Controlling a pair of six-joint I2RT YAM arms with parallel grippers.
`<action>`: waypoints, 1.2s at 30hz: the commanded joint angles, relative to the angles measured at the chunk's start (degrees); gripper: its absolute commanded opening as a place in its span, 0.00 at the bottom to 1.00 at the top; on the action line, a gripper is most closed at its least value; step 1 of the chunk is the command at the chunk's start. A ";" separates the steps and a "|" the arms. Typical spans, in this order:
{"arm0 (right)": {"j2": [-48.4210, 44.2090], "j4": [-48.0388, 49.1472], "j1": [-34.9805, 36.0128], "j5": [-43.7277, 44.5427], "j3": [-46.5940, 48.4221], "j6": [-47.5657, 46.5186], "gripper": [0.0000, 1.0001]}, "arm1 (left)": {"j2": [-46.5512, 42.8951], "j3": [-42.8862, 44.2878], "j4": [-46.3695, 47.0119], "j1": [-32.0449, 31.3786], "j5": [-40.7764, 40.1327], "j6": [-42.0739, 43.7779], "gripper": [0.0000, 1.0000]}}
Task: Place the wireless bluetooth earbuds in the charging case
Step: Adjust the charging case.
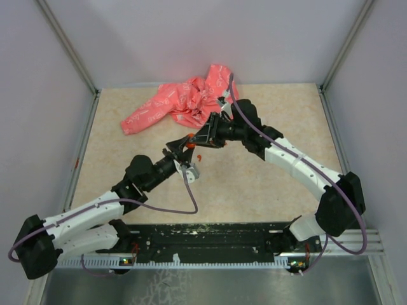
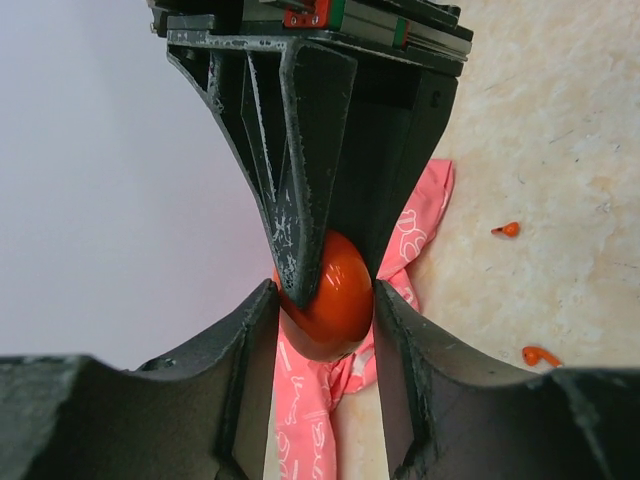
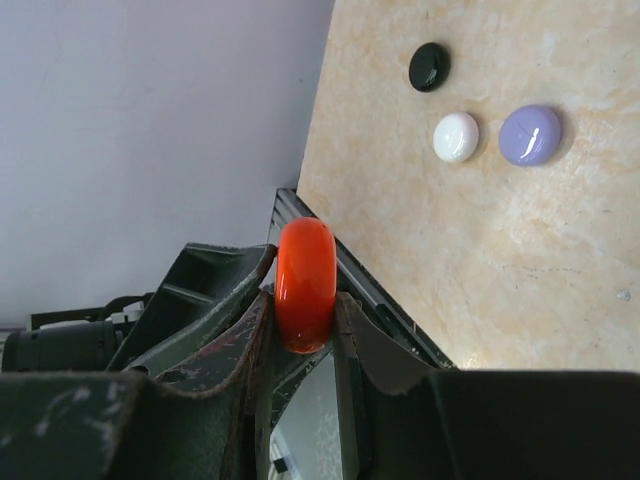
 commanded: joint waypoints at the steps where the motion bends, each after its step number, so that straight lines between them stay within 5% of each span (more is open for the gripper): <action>1: -2.19 5.82 0.41 -1.46 -0.42 4.42 0.00 | 0.91 -0.69 1.52 -0.92 -4.11 3.07 0.46; 9: -3.20 9.79 0.42 -2.13 -2.96 9.52 0.01 | 3.21 -1.64 2.46 -2.43 -8.43 6.27 0.45; 19: -4.88 9.48 0.45 -0.45 -3.03 8.73 0.24 | 3.77 -1.43 2.31 -2.78 -10.66 5.44 0.01; 26: -5.48 8.28 0.27 -0.10 -2.45 8.21 0.44 | 4.55 -1.06 2.20 -2.78 -12.68 3.48 0.00; 36: -8.45 4.76 -3.28 -0.20 -2.57 0.74 0.55 | 4.30 0.02 0.93 -2.14 -14.99 -6.76 0.00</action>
